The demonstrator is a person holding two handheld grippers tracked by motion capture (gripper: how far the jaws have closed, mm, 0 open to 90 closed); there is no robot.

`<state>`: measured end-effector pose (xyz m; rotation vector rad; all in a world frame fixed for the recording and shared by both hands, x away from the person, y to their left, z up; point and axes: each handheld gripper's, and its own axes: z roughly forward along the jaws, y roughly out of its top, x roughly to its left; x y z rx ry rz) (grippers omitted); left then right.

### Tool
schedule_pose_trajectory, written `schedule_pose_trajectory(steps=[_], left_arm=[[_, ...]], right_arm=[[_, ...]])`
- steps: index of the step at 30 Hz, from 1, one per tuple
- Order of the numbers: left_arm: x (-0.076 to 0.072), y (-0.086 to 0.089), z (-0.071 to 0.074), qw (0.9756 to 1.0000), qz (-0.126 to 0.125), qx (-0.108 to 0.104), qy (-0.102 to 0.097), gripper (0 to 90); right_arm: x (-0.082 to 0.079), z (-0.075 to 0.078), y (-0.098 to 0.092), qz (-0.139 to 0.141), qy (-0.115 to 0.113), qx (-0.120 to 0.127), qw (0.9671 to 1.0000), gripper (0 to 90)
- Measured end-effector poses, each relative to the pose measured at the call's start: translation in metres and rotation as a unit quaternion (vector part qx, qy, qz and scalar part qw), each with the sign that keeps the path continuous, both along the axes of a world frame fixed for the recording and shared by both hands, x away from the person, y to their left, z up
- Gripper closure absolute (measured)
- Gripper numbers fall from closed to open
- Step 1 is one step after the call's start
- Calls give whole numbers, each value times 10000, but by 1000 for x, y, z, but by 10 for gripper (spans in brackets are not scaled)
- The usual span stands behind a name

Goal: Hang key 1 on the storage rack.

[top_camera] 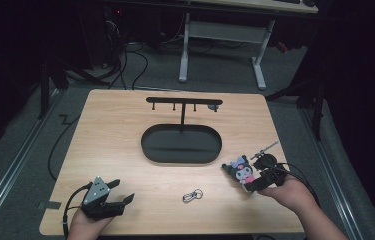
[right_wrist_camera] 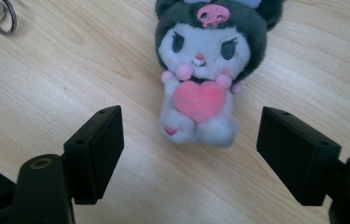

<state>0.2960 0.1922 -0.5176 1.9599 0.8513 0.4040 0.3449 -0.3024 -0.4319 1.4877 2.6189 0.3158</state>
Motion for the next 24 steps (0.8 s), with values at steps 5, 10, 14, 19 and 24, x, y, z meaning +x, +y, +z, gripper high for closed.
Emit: schedule_pose_trajectory(steps=[5,10,14,19,24], left_arm=[[0,1,0,10000,9,-2,5,276],[0,1,0,10000,5,5,-4,276],[0,1,0,10000,5,9,-9,276],[-1,0,0,10000,-9,26,-1,276],[-1,0,0,10000,-9,32,-6,276]], right_arm=[[6,-14,3,-117,145,-7,9998,251],[10,-24,2,-179,177,-69,9997,250],[13,-30,-1,-181,213,-79,9996,248],[13,-39,-4,-279,244,-61,9993,250],[14,-46,-4,-374,328,-36,9988,282]])
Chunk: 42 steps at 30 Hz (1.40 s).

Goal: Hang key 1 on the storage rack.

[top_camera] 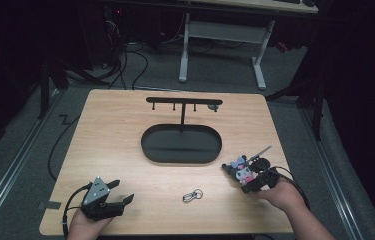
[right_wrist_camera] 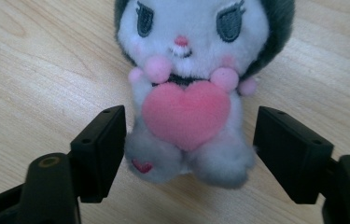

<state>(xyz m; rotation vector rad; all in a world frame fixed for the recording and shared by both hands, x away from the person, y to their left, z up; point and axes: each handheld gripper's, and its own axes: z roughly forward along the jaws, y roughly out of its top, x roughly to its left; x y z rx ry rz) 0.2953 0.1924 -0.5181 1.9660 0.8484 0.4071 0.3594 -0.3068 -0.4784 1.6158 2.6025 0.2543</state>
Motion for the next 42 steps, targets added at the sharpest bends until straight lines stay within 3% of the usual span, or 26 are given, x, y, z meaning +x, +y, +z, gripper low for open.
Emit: schedule_pose_trajectory(steps=[3,8,13,25,34,42], left_arm=[[0,0,0,10000,2,15,-10,276],[0,0,0,10000,0,19,0,277],[0,0,0,10000,12,20,-6,277],[0,1,0,10000,27,8,1,276],[1,1,0,10000,63,9,-15,273],[1,2,0,9999,122,1,-33,260]], right_arm=[[1,-4,1,-21,49,25,10000,323],[0,-3,4,95,-213,-75,9997,455],[-1,0,6,156,-241,-189,9994,484],[-5,41,-1,32,-158,456,9988,499],[-4,70,9,224,-246,489,9983,498],[0,83,19,335,-281,549,9975,498]])
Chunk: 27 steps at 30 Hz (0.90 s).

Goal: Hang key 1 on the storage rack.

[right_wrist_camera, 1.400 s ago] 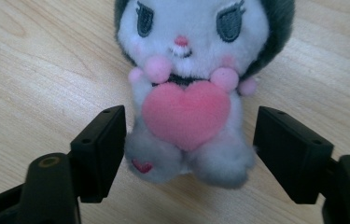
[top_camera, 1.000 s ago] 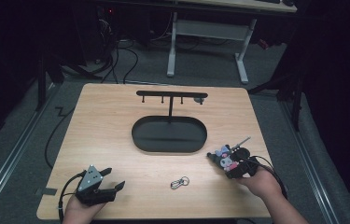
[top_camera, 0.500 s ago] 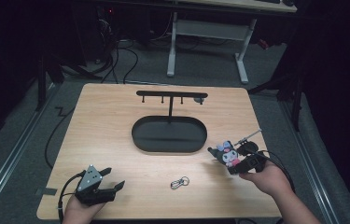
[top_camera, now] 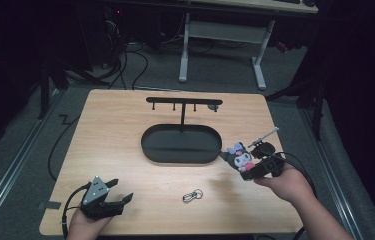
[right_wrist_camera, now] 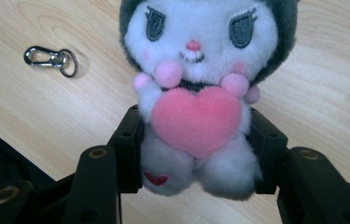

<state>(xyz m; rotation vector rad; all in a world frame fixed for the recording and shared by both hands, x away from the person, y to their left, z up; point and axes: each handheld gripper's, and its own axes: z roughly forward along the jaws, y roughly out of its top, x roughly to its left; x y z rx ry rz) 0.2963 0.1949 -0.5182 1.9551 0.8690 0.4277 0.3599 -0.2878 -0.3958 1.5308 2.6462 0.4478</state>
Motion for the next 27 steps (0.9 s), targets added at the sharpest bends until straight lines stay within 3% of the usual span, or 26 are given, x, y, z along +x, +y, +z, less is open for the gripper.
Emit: schedule_pose_trajectory(steps=[27], left_arm=[[0,0,0,10000,-35,-37,23,260]], right_arm=[[38,39,32,202,-18,-68,9998,497]])
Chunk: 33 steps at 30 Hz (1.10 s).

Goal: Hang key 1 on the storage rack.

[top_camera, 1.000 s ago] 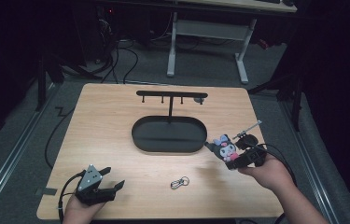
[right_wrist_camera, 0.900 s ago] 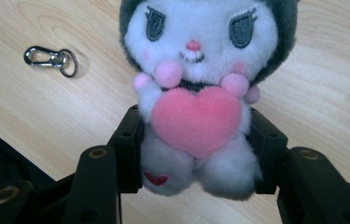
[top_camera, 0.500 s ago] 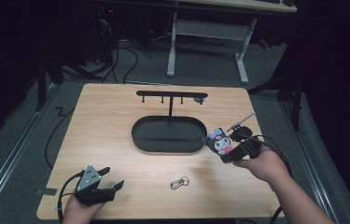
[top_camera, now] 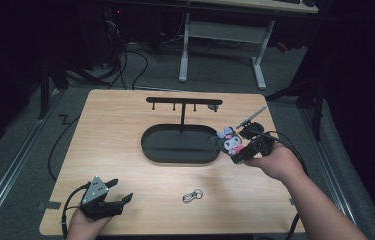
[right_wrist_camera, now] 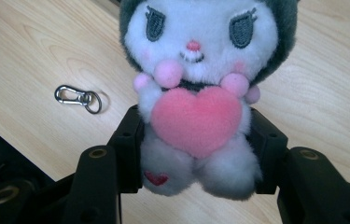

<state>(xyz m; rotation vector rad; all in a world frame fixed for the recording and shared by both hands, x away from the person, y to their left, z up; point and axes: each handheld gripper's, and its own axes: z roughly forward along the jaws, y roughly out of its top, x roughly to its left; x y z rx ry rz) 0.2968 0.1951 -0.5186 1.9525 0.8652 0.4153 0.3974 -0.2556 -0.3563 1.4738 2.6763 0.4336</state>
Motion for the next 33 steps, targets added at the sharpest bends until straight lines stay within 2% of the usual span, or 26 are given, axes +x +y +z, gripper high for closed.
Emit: schedule_pose_trajectory(steps=[19,23,25,33], left_arm=[[-1,2,0,10000,-3,10,-11,260],[-1,3,0,10000,-16,10,-8,259],[-1,3,0,10000,-9,8,-14,260],[-1,3,0,10000,-16,-1,-8,260]], right_arm=[[31,44,16,-92,-153,50,9998,497],[34,49,17,-58,-159,50,9998,497],[36,52,18,-150,-116,74,9998,497],[45,61,21,-103,-263,0,9996,497]])
